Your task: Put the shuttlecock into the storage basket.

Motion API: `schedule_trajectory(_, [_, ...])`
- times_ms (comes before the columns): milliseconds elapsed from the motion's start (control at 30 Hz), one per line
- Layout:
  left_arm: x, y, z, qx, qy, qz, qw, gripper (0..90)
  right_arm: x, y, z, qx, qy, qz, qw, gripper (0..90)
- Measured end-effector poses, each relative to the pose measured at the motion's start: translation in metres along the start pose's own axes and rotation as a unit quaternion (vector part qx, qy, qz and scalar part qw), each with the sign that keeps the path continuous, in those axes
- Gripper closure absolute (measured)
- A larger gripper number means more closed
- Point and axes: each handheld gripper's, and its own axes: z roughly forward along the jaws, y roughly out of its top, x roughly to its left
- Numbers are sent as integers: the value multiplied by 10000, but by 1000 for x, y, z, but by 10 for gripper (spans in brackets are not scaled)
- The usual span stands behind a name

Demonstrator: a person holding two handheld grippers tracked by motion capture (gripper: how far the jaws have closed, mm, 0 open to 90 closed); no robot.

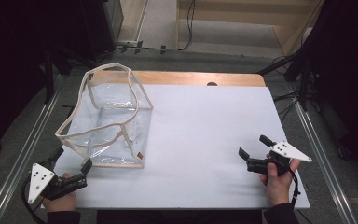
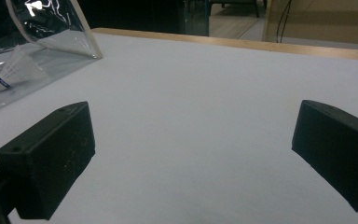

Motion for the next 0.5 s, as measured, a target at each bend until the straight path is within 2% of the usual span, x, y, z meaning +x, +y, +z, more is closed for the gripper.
schedule_trajectory(300, [0,0,0,14,-6,12,10000,0,-16,-8,-19,-19,-242,114,9996,0])
schedule_trajectory(500, [0,0,0,15,-8,7,10000,0,-27,-15,-30,6,-385,81,9992,0])
